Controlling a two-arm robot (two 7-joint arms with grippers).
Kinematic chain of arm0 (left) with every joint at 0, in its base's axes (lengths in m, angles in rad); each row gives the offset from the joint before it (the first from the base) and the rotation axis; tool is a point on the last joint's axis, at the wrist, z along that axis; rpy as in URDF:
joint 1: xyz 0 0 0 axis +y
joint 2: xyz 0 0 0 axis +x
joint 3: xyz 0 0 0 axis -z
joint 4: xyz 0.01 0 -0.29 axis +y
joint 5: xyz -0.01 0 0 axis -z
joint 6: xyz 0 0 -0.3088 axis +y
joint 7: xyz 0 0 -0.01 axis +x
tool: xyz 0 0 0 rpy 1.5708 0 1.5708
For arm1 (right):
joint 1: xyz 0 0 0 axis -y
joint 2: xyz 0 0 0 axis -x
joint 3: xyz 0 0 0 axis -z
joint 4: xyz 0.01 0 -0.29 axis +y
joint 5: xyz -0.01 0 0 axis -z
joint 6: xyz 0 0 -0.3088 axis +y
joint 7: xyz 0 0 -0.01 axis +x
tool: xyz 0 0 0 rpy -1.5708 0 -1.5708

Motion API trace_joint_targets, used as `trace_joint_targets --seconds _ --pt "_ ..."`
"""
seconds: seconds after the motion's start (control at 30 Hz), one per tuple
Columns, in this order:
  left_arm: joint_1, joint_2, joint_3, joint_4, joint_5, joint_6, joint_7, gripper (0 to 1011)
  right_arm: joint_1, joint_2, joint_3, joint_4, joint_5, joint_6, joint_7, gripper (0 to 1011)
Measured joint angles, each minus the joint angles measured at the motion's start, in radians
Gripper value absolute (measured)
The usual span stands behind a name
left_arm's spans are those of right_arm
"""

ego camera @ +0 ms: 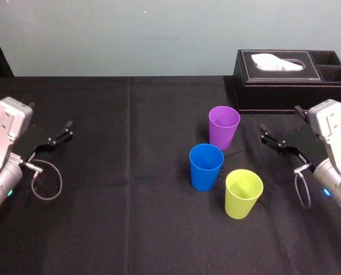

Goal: Stack the three plastic cups sequentially using one hand.

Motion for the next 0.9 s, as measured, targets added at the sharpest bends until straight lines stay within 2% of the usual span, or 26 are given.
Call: trace_joint_targets --seconds 0.9 --pt "0.0 0.0 0.0 0.0 0.0 0.0 0.0 1011 0.0 0.0 0.0 0.0 0.0 0.0 0.0 1003"
